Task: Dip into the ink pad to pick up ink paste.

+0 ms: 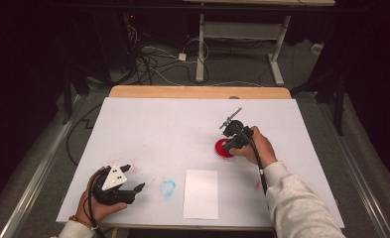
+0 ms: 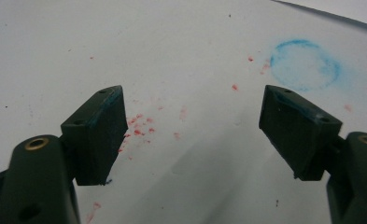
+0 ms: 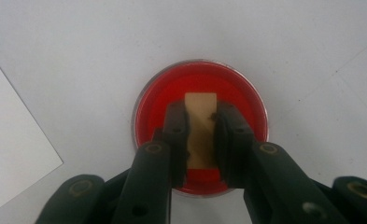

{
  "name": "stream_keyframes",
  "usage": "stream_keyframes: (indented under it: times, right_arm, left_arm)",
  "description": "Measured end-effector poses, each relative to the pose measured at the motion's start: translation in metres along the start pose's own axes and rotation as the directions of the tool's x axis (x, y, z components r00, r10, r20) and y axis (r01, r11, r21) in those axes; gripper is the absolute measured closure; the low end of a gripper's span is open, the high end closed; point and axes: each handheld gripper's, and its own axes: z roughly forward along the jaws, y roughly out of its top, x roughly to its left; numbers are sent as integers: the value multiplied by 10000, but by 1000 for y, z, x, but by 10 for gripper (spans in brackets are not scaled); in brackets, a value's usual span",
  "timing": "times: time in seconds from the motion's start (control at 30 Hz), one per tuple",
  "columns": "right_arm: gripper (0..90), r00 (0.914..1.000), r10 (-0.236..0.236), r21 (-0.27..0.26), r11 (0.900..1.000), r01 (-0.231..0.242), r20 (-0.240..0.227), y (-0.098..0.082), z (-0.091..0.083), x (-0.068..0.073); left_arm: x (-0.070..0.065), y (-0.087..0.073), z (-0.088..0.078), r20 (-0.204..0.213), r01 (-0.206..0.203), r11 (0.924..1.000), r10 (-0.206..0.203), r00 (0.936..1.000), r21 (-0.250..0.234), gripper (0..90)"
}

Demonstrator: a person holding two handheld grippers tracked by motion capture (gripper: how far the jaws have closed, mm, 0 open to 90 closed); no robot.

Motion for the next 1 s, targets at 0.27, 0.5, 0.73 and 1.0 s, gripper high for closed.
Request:
stream_keyframes:
  times: [0.27, 0.5, 0.73, 1.0]
  right_arm:
    - [765, 9999, 116, -88, 9999, -116, -74, -2, 0, 0]
    - [764, 9998, 167, -179, 9997, -168, -73, -3, 1, 0]
    - [764, 9999, 167, -416, 9990, -168, -47, -6, 1, 0]
    - [763, 9992, 372, -930, 9949, -383, -134, -9, -7, 0]
  left_arm:
    - [0, 0, 0, 3, -5, 10000, 5, 10000, -4, 225]
    - [0, -1, 0, 11, -26, 10000, 26, 10000, 23, 225]
    - [0, -1, -1, 70, -55, 10000, 55, 10000, -6, 225]
    - [2, -1, 1, 51, 57, 10000, -57, 10000, -2, 225]
